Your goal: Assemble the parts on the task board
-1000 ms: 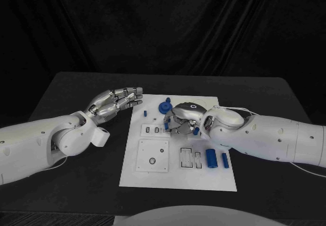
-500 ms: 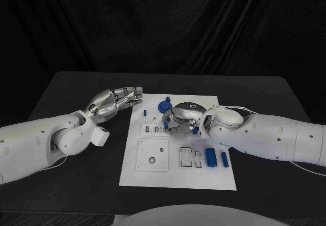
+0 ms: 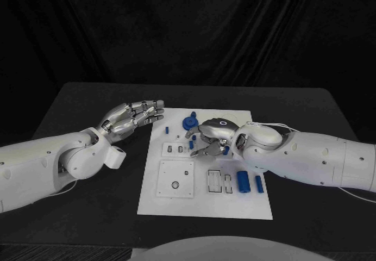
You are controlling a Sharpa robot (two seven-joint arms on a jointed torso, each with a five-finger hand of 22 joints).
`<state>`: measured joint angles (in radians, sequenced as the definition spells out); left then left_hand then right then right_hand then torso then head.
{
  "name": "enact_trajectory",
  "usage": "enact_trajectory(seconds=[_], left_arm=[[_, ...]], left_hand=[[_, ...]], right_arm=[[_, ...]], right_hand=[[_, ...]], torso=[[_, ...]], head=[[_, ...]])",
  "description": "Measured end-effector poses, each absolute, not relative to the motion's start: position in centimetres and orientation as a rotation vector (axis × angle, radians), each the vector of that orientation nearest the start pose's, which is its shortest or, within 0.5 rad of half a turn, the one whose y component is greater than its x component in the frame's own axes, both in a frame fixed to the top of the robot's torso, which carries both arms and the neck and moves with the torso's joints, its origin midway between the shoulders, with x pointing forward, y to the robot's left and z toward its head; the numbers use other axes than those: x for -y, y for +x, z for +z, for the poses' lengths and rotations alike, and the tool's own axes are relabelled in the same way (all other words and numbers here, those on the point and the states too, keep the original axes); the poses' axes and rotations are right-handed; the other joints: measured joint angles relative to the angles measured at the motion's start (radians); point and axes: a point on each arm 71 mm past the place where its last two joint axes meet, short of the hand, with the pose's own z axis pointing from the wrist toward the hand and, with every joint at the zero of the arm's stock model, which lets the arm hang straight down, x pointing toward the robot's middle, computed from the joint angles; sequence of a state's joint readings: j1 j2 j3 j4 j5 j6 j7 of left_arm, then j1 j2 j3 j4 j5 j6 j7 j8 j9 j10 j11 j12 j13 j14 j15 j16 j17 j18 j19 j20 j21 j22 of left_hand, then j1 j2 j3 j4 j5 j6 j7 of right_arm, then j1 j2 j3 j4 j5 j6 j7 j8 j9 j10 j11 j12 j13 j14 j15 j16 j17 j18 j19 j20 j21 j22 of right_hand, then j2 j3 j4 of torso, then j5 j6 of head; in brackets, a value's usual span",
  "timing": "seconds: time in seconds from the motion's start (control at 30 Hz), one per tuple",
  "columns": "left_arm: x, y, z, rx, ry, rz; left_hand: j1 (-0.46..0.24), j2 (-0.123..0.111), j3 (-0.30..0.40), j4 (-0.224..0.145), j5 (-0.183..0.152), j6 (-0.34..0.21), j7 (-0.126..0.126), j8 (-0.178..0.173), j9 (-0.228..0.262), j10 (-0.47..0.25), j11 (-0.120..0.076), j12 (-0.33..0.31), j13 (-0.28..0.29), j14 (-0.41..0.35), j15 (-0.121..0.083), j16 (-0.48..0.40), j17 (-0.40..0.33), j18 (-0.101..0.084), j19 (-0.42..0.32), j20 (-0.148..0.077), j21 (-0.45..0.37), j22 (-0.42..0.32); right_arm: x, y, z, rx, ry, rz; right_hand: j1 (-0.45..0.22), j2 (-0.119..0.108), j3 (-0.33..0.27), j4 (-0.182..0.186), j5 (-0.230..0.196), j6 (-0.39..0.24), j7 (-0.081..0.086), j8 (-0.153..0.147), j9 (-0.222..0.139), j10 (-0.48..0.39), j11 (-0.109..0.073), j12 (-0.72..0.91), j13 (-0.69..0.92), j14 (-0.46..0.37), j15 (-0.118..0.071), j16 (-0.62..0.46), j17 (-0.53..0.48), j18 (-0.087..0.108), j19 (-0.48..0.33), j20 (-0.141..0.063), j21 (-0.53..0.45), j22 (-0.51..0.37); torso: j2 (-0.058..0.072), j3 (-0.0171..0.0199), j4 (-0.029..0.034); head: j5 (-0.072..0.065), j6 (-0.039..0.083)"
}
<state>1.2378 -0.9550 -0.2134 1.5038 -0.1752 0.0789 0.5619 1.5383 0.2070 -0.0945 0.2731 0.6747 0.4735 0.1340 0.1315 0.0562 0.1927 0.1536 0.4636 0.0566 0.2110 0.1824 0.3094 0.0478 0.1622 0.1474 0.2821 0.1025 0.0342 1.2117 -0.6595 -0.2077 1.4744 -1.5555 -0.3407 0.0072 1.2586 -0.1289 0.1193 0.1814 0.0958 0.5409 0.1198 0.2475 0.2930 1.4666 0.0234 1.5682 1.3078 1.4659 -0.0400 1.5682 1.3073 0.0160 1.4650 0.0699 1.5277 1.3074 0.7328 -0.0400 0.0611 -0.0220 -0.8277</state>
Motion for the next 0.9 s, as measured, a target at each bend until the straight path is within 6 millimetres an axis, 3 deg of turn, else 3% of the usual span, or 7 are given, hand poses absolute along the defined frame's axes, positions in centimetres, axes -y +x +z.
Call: enact_trajectory(seconds=[0.13, 0.33, 0.53, 0.63, 0.73, 0.87, 0.9], left_arm=[[-25.2, 45.9, -20.9, -1.615, -0.814, -1.766], [-25.1, 45.5, -20.8, -1.616, -0.817, -1.767], [-25.1, 45.2, -20.6, -1.606, -0.822, -1.752], [-25.3, 45.1, -20.6, -1.596, -0.815, -1.724], [-25.3, 45.0, -20.4, -1.594, -0.763, -1.676], [-25.0, 44.8, -19.9, -1.601, -0.644, -1.604], [-24.8, 44.9, -19.7, -1.602, -0.599, -1.581]], left_hand=[[0.008, -0.008, 0.006, -0.006, 0.0, 0.0, 0.0, 0.0, 0.0, 0.0, 0.0, 0.0, 0.0, 0.0, 0.0, 0.0, 0.0, 0.0, 0.0, 0.0, 0.0, 0.0], [0.034, -0.035, 0.057, -0.043, -0.041, 0.003, 0.01, 0.004, 0.0, 0.012, 0.012, 0.027, 0.004, 0.076, 0.008, 0.084, 0.013, 0.0, 0.024, 0.009, 0.005, 0.004], [0.012, -0.065, 0.088, -0.008, -0.152, 0.031, 0.006, 0.016, 0.002, 0.09, 0.047, 0.128, 0.02, 0.163, 0.015, 0.189, 0.023, 0.0, 0.068, 0.008, 0.029, 0.01], [0.006, -0.078, 0.088, 0.011, -0.225, 0.052, 0.007, 0.02, 0.005, 0.154, 0.069, 0.213, 0.05, 0.241, 0.017, 0.271, 0.043, 0.0, 0.277, 0.009, 0.152, 0.055], [-0.014, -0.087, 0.079, 0.013, -0.326, 0.105, 0.015, 0.044, 0.013, 0.223, 0.07, 0.329, 0.107, 0.329, 0.007, 0.38, 0.084, 0.0, 0.439, 0.005, 0.254, 0.097], [-0.102, -0.095, 0.02, 0.018, -0.481, 0.196, 0.041, 0.089, 0.027, 0.381, 0.042, 0.553, 0.228, 0.503, -0.02, 0.59, 0.186, 0.0, 0.622, -0.024, 0.391, 0.161], [-0.145, -0.101, -0.008, 0.014, -0.521, 0.223, 0.047, 0.111, 0.031, 0.471, 0.008, 0.705, 0.367, 0.592, -0.057, 0.749, 0.31, 0.0, 0.718, -0.063, 0.488, 0.216]], right_arm=[[11.8, 45.2, -22.8, -1.65, -0.485, 0.818], [12.7, 45.0, -18.7, -1.499, -0.485, 0.849], [14.7, 45.0, -13.3, -1.347, -0.483, 0.852], [16.1, 45.1, -11.0, -1.306, -0.467, 0.839], [17.6, 45.1, -9.7, -1.297, -0.43, 0.831], [19.5, 45.2, -9.1, -1.308, -0.368, 0.822], [20.0, 45.3, -9.0, -1.313, -0.35, 0.821]], right_hand=[[0.014, -0.058, -0.037, 0.106, -0.04, -0.009, 0.002, 0.008, -0.017, 0.0, 0.0, 0.0, 0.0, 0.0, 0.0, 0.0, 0.0, 0.0, 0.0, 0.0, 0.0, 0.0], [-0.053, -0.053, -0.121, 0.116, -0.042, -0.013, 0.005, 0.014, -0.029, 0.0, 0.0, 0.0, 0.0, 0.0, 0.0, 0.0, 0.0, 0.0, 0.0, 0.0, 0.0, 0.0], [-0.18, -0.051, -0.15, 0.119, -0.042, -0.009, 0.006, 0.037, -0.036, 0.0, 0.0, 0.0, 0.0, 0.0, 0.0, 0.0, 0.0, 0.0, 0.002, 0.002, -0.007, 0.0], [-0.253, -0.021, -0.148, 0.118, -0.042, 0.008, 0.007, 0.051, -0.037, -0.002, 0.002, 0.0, 0.0, -0.001, 0.006, 0.0, 0.0, 0.0, 0.004, 0.004, -0.007, 0.0], [-0.329, 0.055, -0.13, 0.114, -0.042, 0.031, 0.009, 0.072, -0.036, -0.001, 0.006, 0.0, 0.0, -0.001, 0.006, 0.0, 0.0, 0.0, 0.0, 0.007, -0.011, 0.0], [-0.403, 0.144, -0.152, 0.112, 0.012, 0.073, 0.007, 0.122, -0.021, -0.001, 0.006, 0.0, 0.0, -0.001, 0.006, 0.0, 0.0, 0.0, 0.0, 0.007, 0.001, 0.001], [-0.412, 0.159, -0.161, 0.112, 0.026, 0.08, 0.007, 0.132, -0.017, -0.001, 0.007, 0.0, 0.0, -0.001, 0.006, 0.0, 0.0, 0.0, 0.0, 0.007, 0.002, 0.001]], torso=[[0.0, 0.0003, 0.0], [-0.001, 0.0008, -0.0006], [-0.001, 0.0019, -0.0009], [-0.001, 0.002, -0.0009], [-0.001, 0.0019, -0.0012], [-0.001, 0.0018, -0.0015], [-0.001, 0.0017, -0.0018]], head=[[0.004, 0.001], [0.005, 0.001], [0.006, -0.001], [0.005, -0.002], [0.003, -0.002], [0.004, -0.001], [0.006, 0.0]])
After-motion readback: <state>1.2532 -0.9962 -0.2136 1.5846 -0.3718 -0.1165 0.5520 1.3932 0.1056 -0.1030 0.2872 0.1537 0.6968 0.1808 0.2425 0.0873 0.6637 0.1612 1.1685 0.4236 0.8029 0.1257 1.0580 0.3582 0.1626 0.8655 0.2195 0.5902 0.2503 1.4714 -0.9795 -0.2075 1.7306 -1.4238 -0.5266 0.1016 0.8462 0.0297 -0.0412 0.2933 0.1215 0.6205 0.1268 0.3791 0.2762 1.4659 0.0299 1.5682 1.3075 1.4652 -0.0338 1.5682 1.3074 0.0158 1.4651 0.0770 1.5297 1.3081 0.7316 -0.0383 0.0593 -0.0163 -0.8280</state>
